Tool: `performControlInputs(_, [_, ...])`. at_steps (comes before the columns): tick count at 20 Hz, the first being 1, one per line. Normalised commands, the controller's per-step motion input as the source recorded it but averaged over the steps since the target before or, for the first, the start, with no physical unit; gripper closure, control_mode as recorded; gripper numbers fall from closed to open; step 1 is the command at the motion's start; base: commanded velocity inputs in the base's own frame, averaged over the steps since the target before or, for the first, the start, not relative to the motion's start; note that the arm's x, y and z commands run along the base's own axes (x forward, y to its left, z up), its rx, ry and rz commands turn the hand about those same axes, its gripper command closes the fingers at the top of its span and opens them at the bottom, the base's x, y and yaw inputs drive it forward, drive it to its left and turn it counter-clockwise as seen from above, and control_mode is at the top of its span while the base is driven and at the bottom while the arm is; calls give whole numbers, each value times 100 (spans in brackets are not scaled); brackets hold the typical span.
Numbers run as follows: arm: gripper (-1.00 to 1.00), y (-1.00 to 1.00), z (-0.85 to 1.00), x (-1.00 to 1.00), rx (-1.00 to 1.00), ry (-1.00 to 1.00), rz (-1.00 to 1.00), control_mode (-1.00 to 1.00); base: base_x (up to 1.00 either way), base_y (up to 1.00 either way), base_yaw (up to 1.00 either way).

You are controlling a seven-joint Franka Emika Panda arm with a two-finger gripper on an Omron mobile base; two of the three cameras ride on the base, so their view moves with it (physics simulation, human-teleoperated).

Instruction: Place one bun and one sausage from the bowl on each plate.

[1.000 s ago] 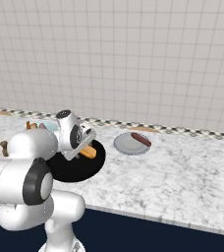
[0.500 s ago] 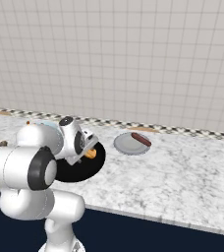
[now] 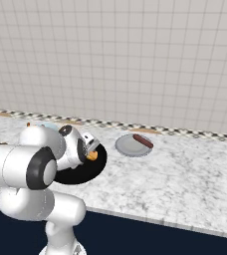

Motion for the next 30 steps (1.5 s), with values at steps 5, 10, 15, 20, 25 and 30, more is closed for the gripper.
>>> performControlInputs(5, [-100, 0, -22, 15, 0, 2, 0, -100, 0, 0, 0])
performControlInputs(10, [-100, 0, -7, 10, 0, 0, 0, -100, 0, 0, 0])
performControlInputs(15, [100, 0, -9, 10, 0, -3, 0, -100, 0, 0, 0])
performControlInputs(20, [100, 0, -11, 0, 0, -10, 0, -100, 0, 0, 0])
performControlInputs(25, [100, 0, 0, -1, 1, -15, 0, -100, 0, 0, 0])
performControlInputs(30, [100, -31, 62, -16, 7, 0, -10, -100, 0, 0, 0])
